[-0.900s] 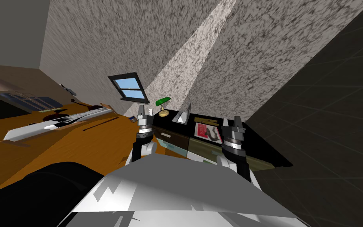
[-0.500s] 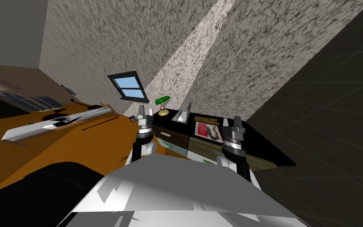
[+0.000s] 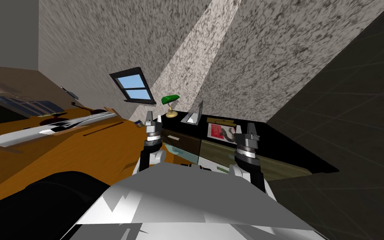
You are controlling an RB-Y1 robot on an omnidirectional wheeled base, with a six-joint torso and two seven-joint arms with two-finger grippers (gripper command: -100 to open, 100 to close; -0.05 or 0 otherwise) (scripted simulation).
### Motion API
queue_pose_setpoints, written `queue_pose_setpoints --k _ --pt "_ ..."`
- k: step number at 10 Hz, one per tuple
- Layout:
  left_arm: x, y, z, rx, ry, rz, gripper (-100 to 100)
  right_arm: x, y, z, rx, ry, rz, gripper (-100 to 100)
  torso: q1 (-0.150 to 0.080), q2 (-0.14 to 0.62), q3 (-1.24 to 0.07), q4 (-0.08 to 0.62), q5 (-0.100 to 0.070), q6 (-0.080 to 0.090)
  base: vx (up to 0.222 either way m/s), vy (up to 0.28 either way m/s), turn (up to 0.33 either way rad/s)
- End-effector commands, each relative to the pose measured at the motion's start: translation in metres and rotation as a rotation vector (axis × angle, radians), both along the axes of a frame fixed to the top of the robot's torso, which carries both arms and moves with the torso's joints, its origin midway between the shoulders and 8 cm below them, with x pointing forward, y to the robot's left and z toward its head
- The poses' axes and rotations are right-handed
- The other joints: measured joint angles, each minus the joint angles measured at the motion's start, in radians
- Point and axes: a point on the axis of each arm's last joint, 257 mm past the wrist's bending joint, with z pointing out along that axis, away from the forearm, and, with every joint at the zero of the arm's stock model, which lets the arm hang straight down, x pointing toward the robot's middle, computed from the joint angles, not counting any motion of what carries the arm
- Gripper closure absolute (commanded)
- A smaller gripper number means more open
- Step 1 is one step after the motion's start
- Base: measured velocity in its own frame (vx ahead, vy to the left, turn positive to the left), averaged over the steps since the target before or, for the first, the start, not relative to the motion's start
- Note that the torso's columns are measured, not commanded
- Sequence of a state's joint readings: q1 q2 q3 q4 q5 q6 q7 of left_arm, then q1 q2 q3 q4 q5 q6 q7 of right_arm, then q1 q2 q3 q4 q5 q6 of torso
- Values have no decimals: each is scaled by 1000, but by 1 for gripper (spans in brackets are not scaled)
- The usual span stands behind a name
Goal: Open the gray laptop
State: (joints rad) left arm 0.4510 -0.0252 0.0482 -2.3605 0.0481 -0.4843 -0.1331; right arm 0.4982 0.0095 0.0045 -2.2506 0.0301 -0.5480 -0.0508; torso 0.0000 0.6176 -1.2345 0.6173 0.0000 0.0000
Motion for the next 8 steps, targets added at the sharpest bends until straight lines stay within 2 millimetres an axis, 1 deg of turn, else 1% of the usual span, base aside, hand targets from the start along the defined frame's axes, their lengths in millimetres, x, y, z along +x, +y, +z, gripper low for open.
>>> queue_pose_setpoints --k 1,2,3,6,8 --pt "5 -3 -2 33 20 -14 -100 0 0 0 0 0 0 0 0 74 -148 74 0 0 -64 -11 -61" --pt "9 -5 -4 57 37 -22 -100 0 0 0 0 0 0 0 0 111 -215 108 0 0 -120 -13 -98" --pt "14 -6 -7 80 58 -30 -100 0 0 0 0 0 0 0 0 122 -233 118 0 0 -133 -36 -98" --pt "32 -5 -17 144 135 -42 -100 0 0 0 0 1 0 0 -2 119 -242 120 -1 0 -119 -85 -115" --pt "46 0 -25 181 191 -41 -100 0 0 0 0 1 0 0 -2 118 -243 120 0 0 -102 -146 -173"
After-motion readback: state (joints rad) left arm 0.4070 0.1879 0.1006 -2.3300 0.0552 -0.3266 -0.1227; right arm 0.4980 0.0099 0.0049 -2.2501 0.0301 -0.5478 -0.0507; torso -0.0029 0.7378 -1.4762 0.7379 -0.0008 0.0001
